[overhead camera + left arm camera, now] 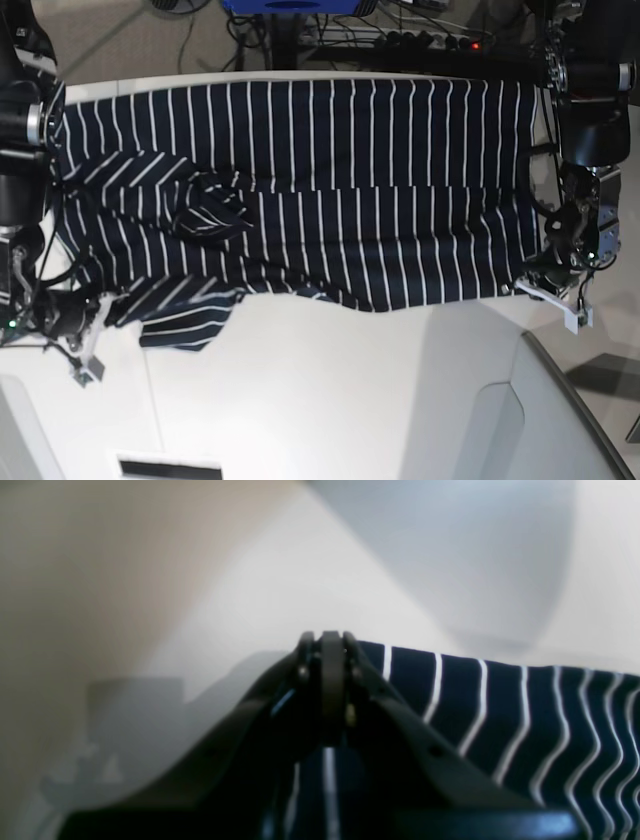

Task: Layout the t-shirt on the table in an organized manner, then fold the t-shirt properly
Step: 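Grasp the shirt corners with both grippers and pull them apart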

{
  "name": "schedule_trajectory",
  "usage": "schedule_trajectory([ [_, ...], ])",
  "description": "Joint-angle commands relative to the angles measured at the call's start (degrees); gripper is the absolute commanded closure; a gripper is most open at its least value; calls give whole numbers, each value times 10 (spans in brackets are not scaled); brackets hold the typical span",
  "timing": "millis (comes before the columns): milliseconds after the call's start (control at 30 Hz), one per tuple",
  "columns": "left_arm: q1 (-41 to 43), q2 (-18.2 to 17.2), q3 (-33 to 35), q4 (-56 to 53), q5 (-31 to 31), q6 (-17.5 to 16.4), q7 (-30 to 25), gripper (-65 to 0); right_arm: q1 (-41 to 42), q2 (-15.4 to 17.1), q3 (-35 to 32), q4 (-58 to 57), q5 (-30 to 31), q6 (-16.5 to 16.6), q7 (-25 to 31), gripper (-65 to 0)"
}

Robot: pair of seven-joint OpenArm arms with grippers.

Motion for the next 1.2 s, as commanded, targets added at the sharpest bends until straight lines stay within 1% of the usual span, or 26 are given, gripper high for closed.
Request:
schedule_trajectory([
  [0, -20, -16, -2, 10, -1, -2, -6, 0, 21, 8, 1, 9, 5, 3, 14, -6],
  [133, -36, -16, -2, 11, -1, -2, -6, 0, 30, 9, 1, 8, 5, 3, 53, -6],
  [233, -31, -20, -2, 34, -1, -2, -6, 0, 33, 19, 1, 8, 5, 3, 85, -6],
  [433, -29, -23, -2, 70, -1, -2, -5, 0, 34, 24, 1, 8, 5, 3, 167, -6],
  [500, -29, -23, -2, 71, -3, -2, -5, 0, 34, 34, 1, 8, 5, 3, 186, -6],
  [633, -32, -23, -2, 73, -4, -2, 25, 0, 34, 37, 1, -15, 5, 3, 228, -6],
  [833, -15, -23, -7, 119, -6, -2, 30, 0, 51, 41, -4, -110, 5, 3, 240, -8],
  [900, -7, -23, -7, 133, -6, -2, 30, 0, 52, 41, -32, -117, 5, 3, 243, -8],
  [1000, 6, -21, -7, 144, -6, -2, 30, 0, 51, 39, -79, -117, 5, 3, 268, -8],
  [1167, 22, -19, -7, 151, -6, -2, 30, 0, 69, 34, -98, -118, 5, 3, 291, -8],
])
